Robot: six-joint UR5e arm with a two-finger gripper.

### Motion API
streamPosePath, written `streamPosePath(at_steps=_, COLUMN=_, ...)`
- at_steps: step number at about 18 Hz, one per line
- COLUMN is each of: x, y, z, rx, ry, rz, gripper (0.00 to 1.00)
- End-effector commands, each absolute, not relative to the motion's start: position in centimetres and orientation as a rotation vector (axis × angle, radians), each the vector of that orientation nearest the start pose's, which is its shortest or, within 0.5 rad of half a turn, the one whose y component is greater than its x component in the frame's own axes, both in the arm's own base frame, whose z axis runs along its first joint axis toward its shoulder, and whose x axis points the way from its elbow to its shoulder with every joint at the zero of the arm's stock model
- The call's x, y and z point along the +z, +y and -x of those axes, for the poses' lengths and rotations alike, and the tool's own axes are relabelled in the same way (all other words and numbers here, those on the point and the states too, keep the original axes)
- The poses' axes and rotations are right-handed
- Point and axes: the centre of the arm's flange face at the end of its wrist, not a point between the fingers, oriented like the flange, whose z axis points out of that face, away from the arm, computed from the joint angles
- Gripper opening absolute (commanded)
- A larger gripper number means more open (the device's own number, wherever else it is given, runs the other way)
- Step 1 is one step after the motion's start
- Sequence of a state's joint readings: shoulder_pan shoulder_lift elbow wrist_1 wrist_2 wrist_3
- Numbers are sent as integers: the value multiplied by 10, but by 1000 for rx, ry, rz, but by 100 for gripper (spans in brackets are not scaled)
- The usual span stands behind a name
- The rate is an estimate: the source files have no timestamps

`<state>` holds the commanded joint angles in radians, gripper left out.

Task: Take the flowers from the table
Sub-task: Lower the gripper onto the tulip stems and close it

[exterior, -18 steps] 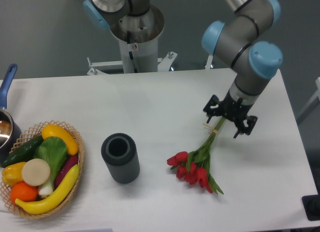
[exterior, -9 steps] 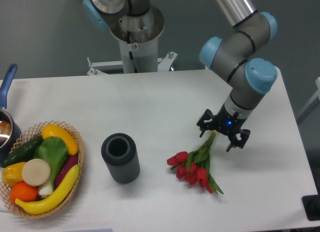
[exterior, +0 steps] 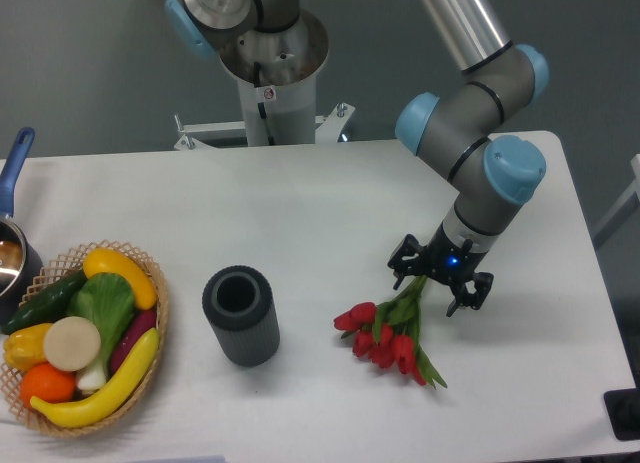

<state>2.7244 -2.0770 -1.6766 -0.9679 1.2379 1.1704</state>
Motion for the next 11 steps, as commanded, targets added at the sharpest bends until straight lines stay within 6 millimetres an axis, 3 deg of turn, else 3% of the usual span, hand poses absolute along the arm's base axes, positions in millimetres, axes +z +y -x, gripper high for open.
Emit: streamPosePath(at_steps=11, x=188, y=412, z=488, rx=-187, ry=96, rz=2861, gripper=100)
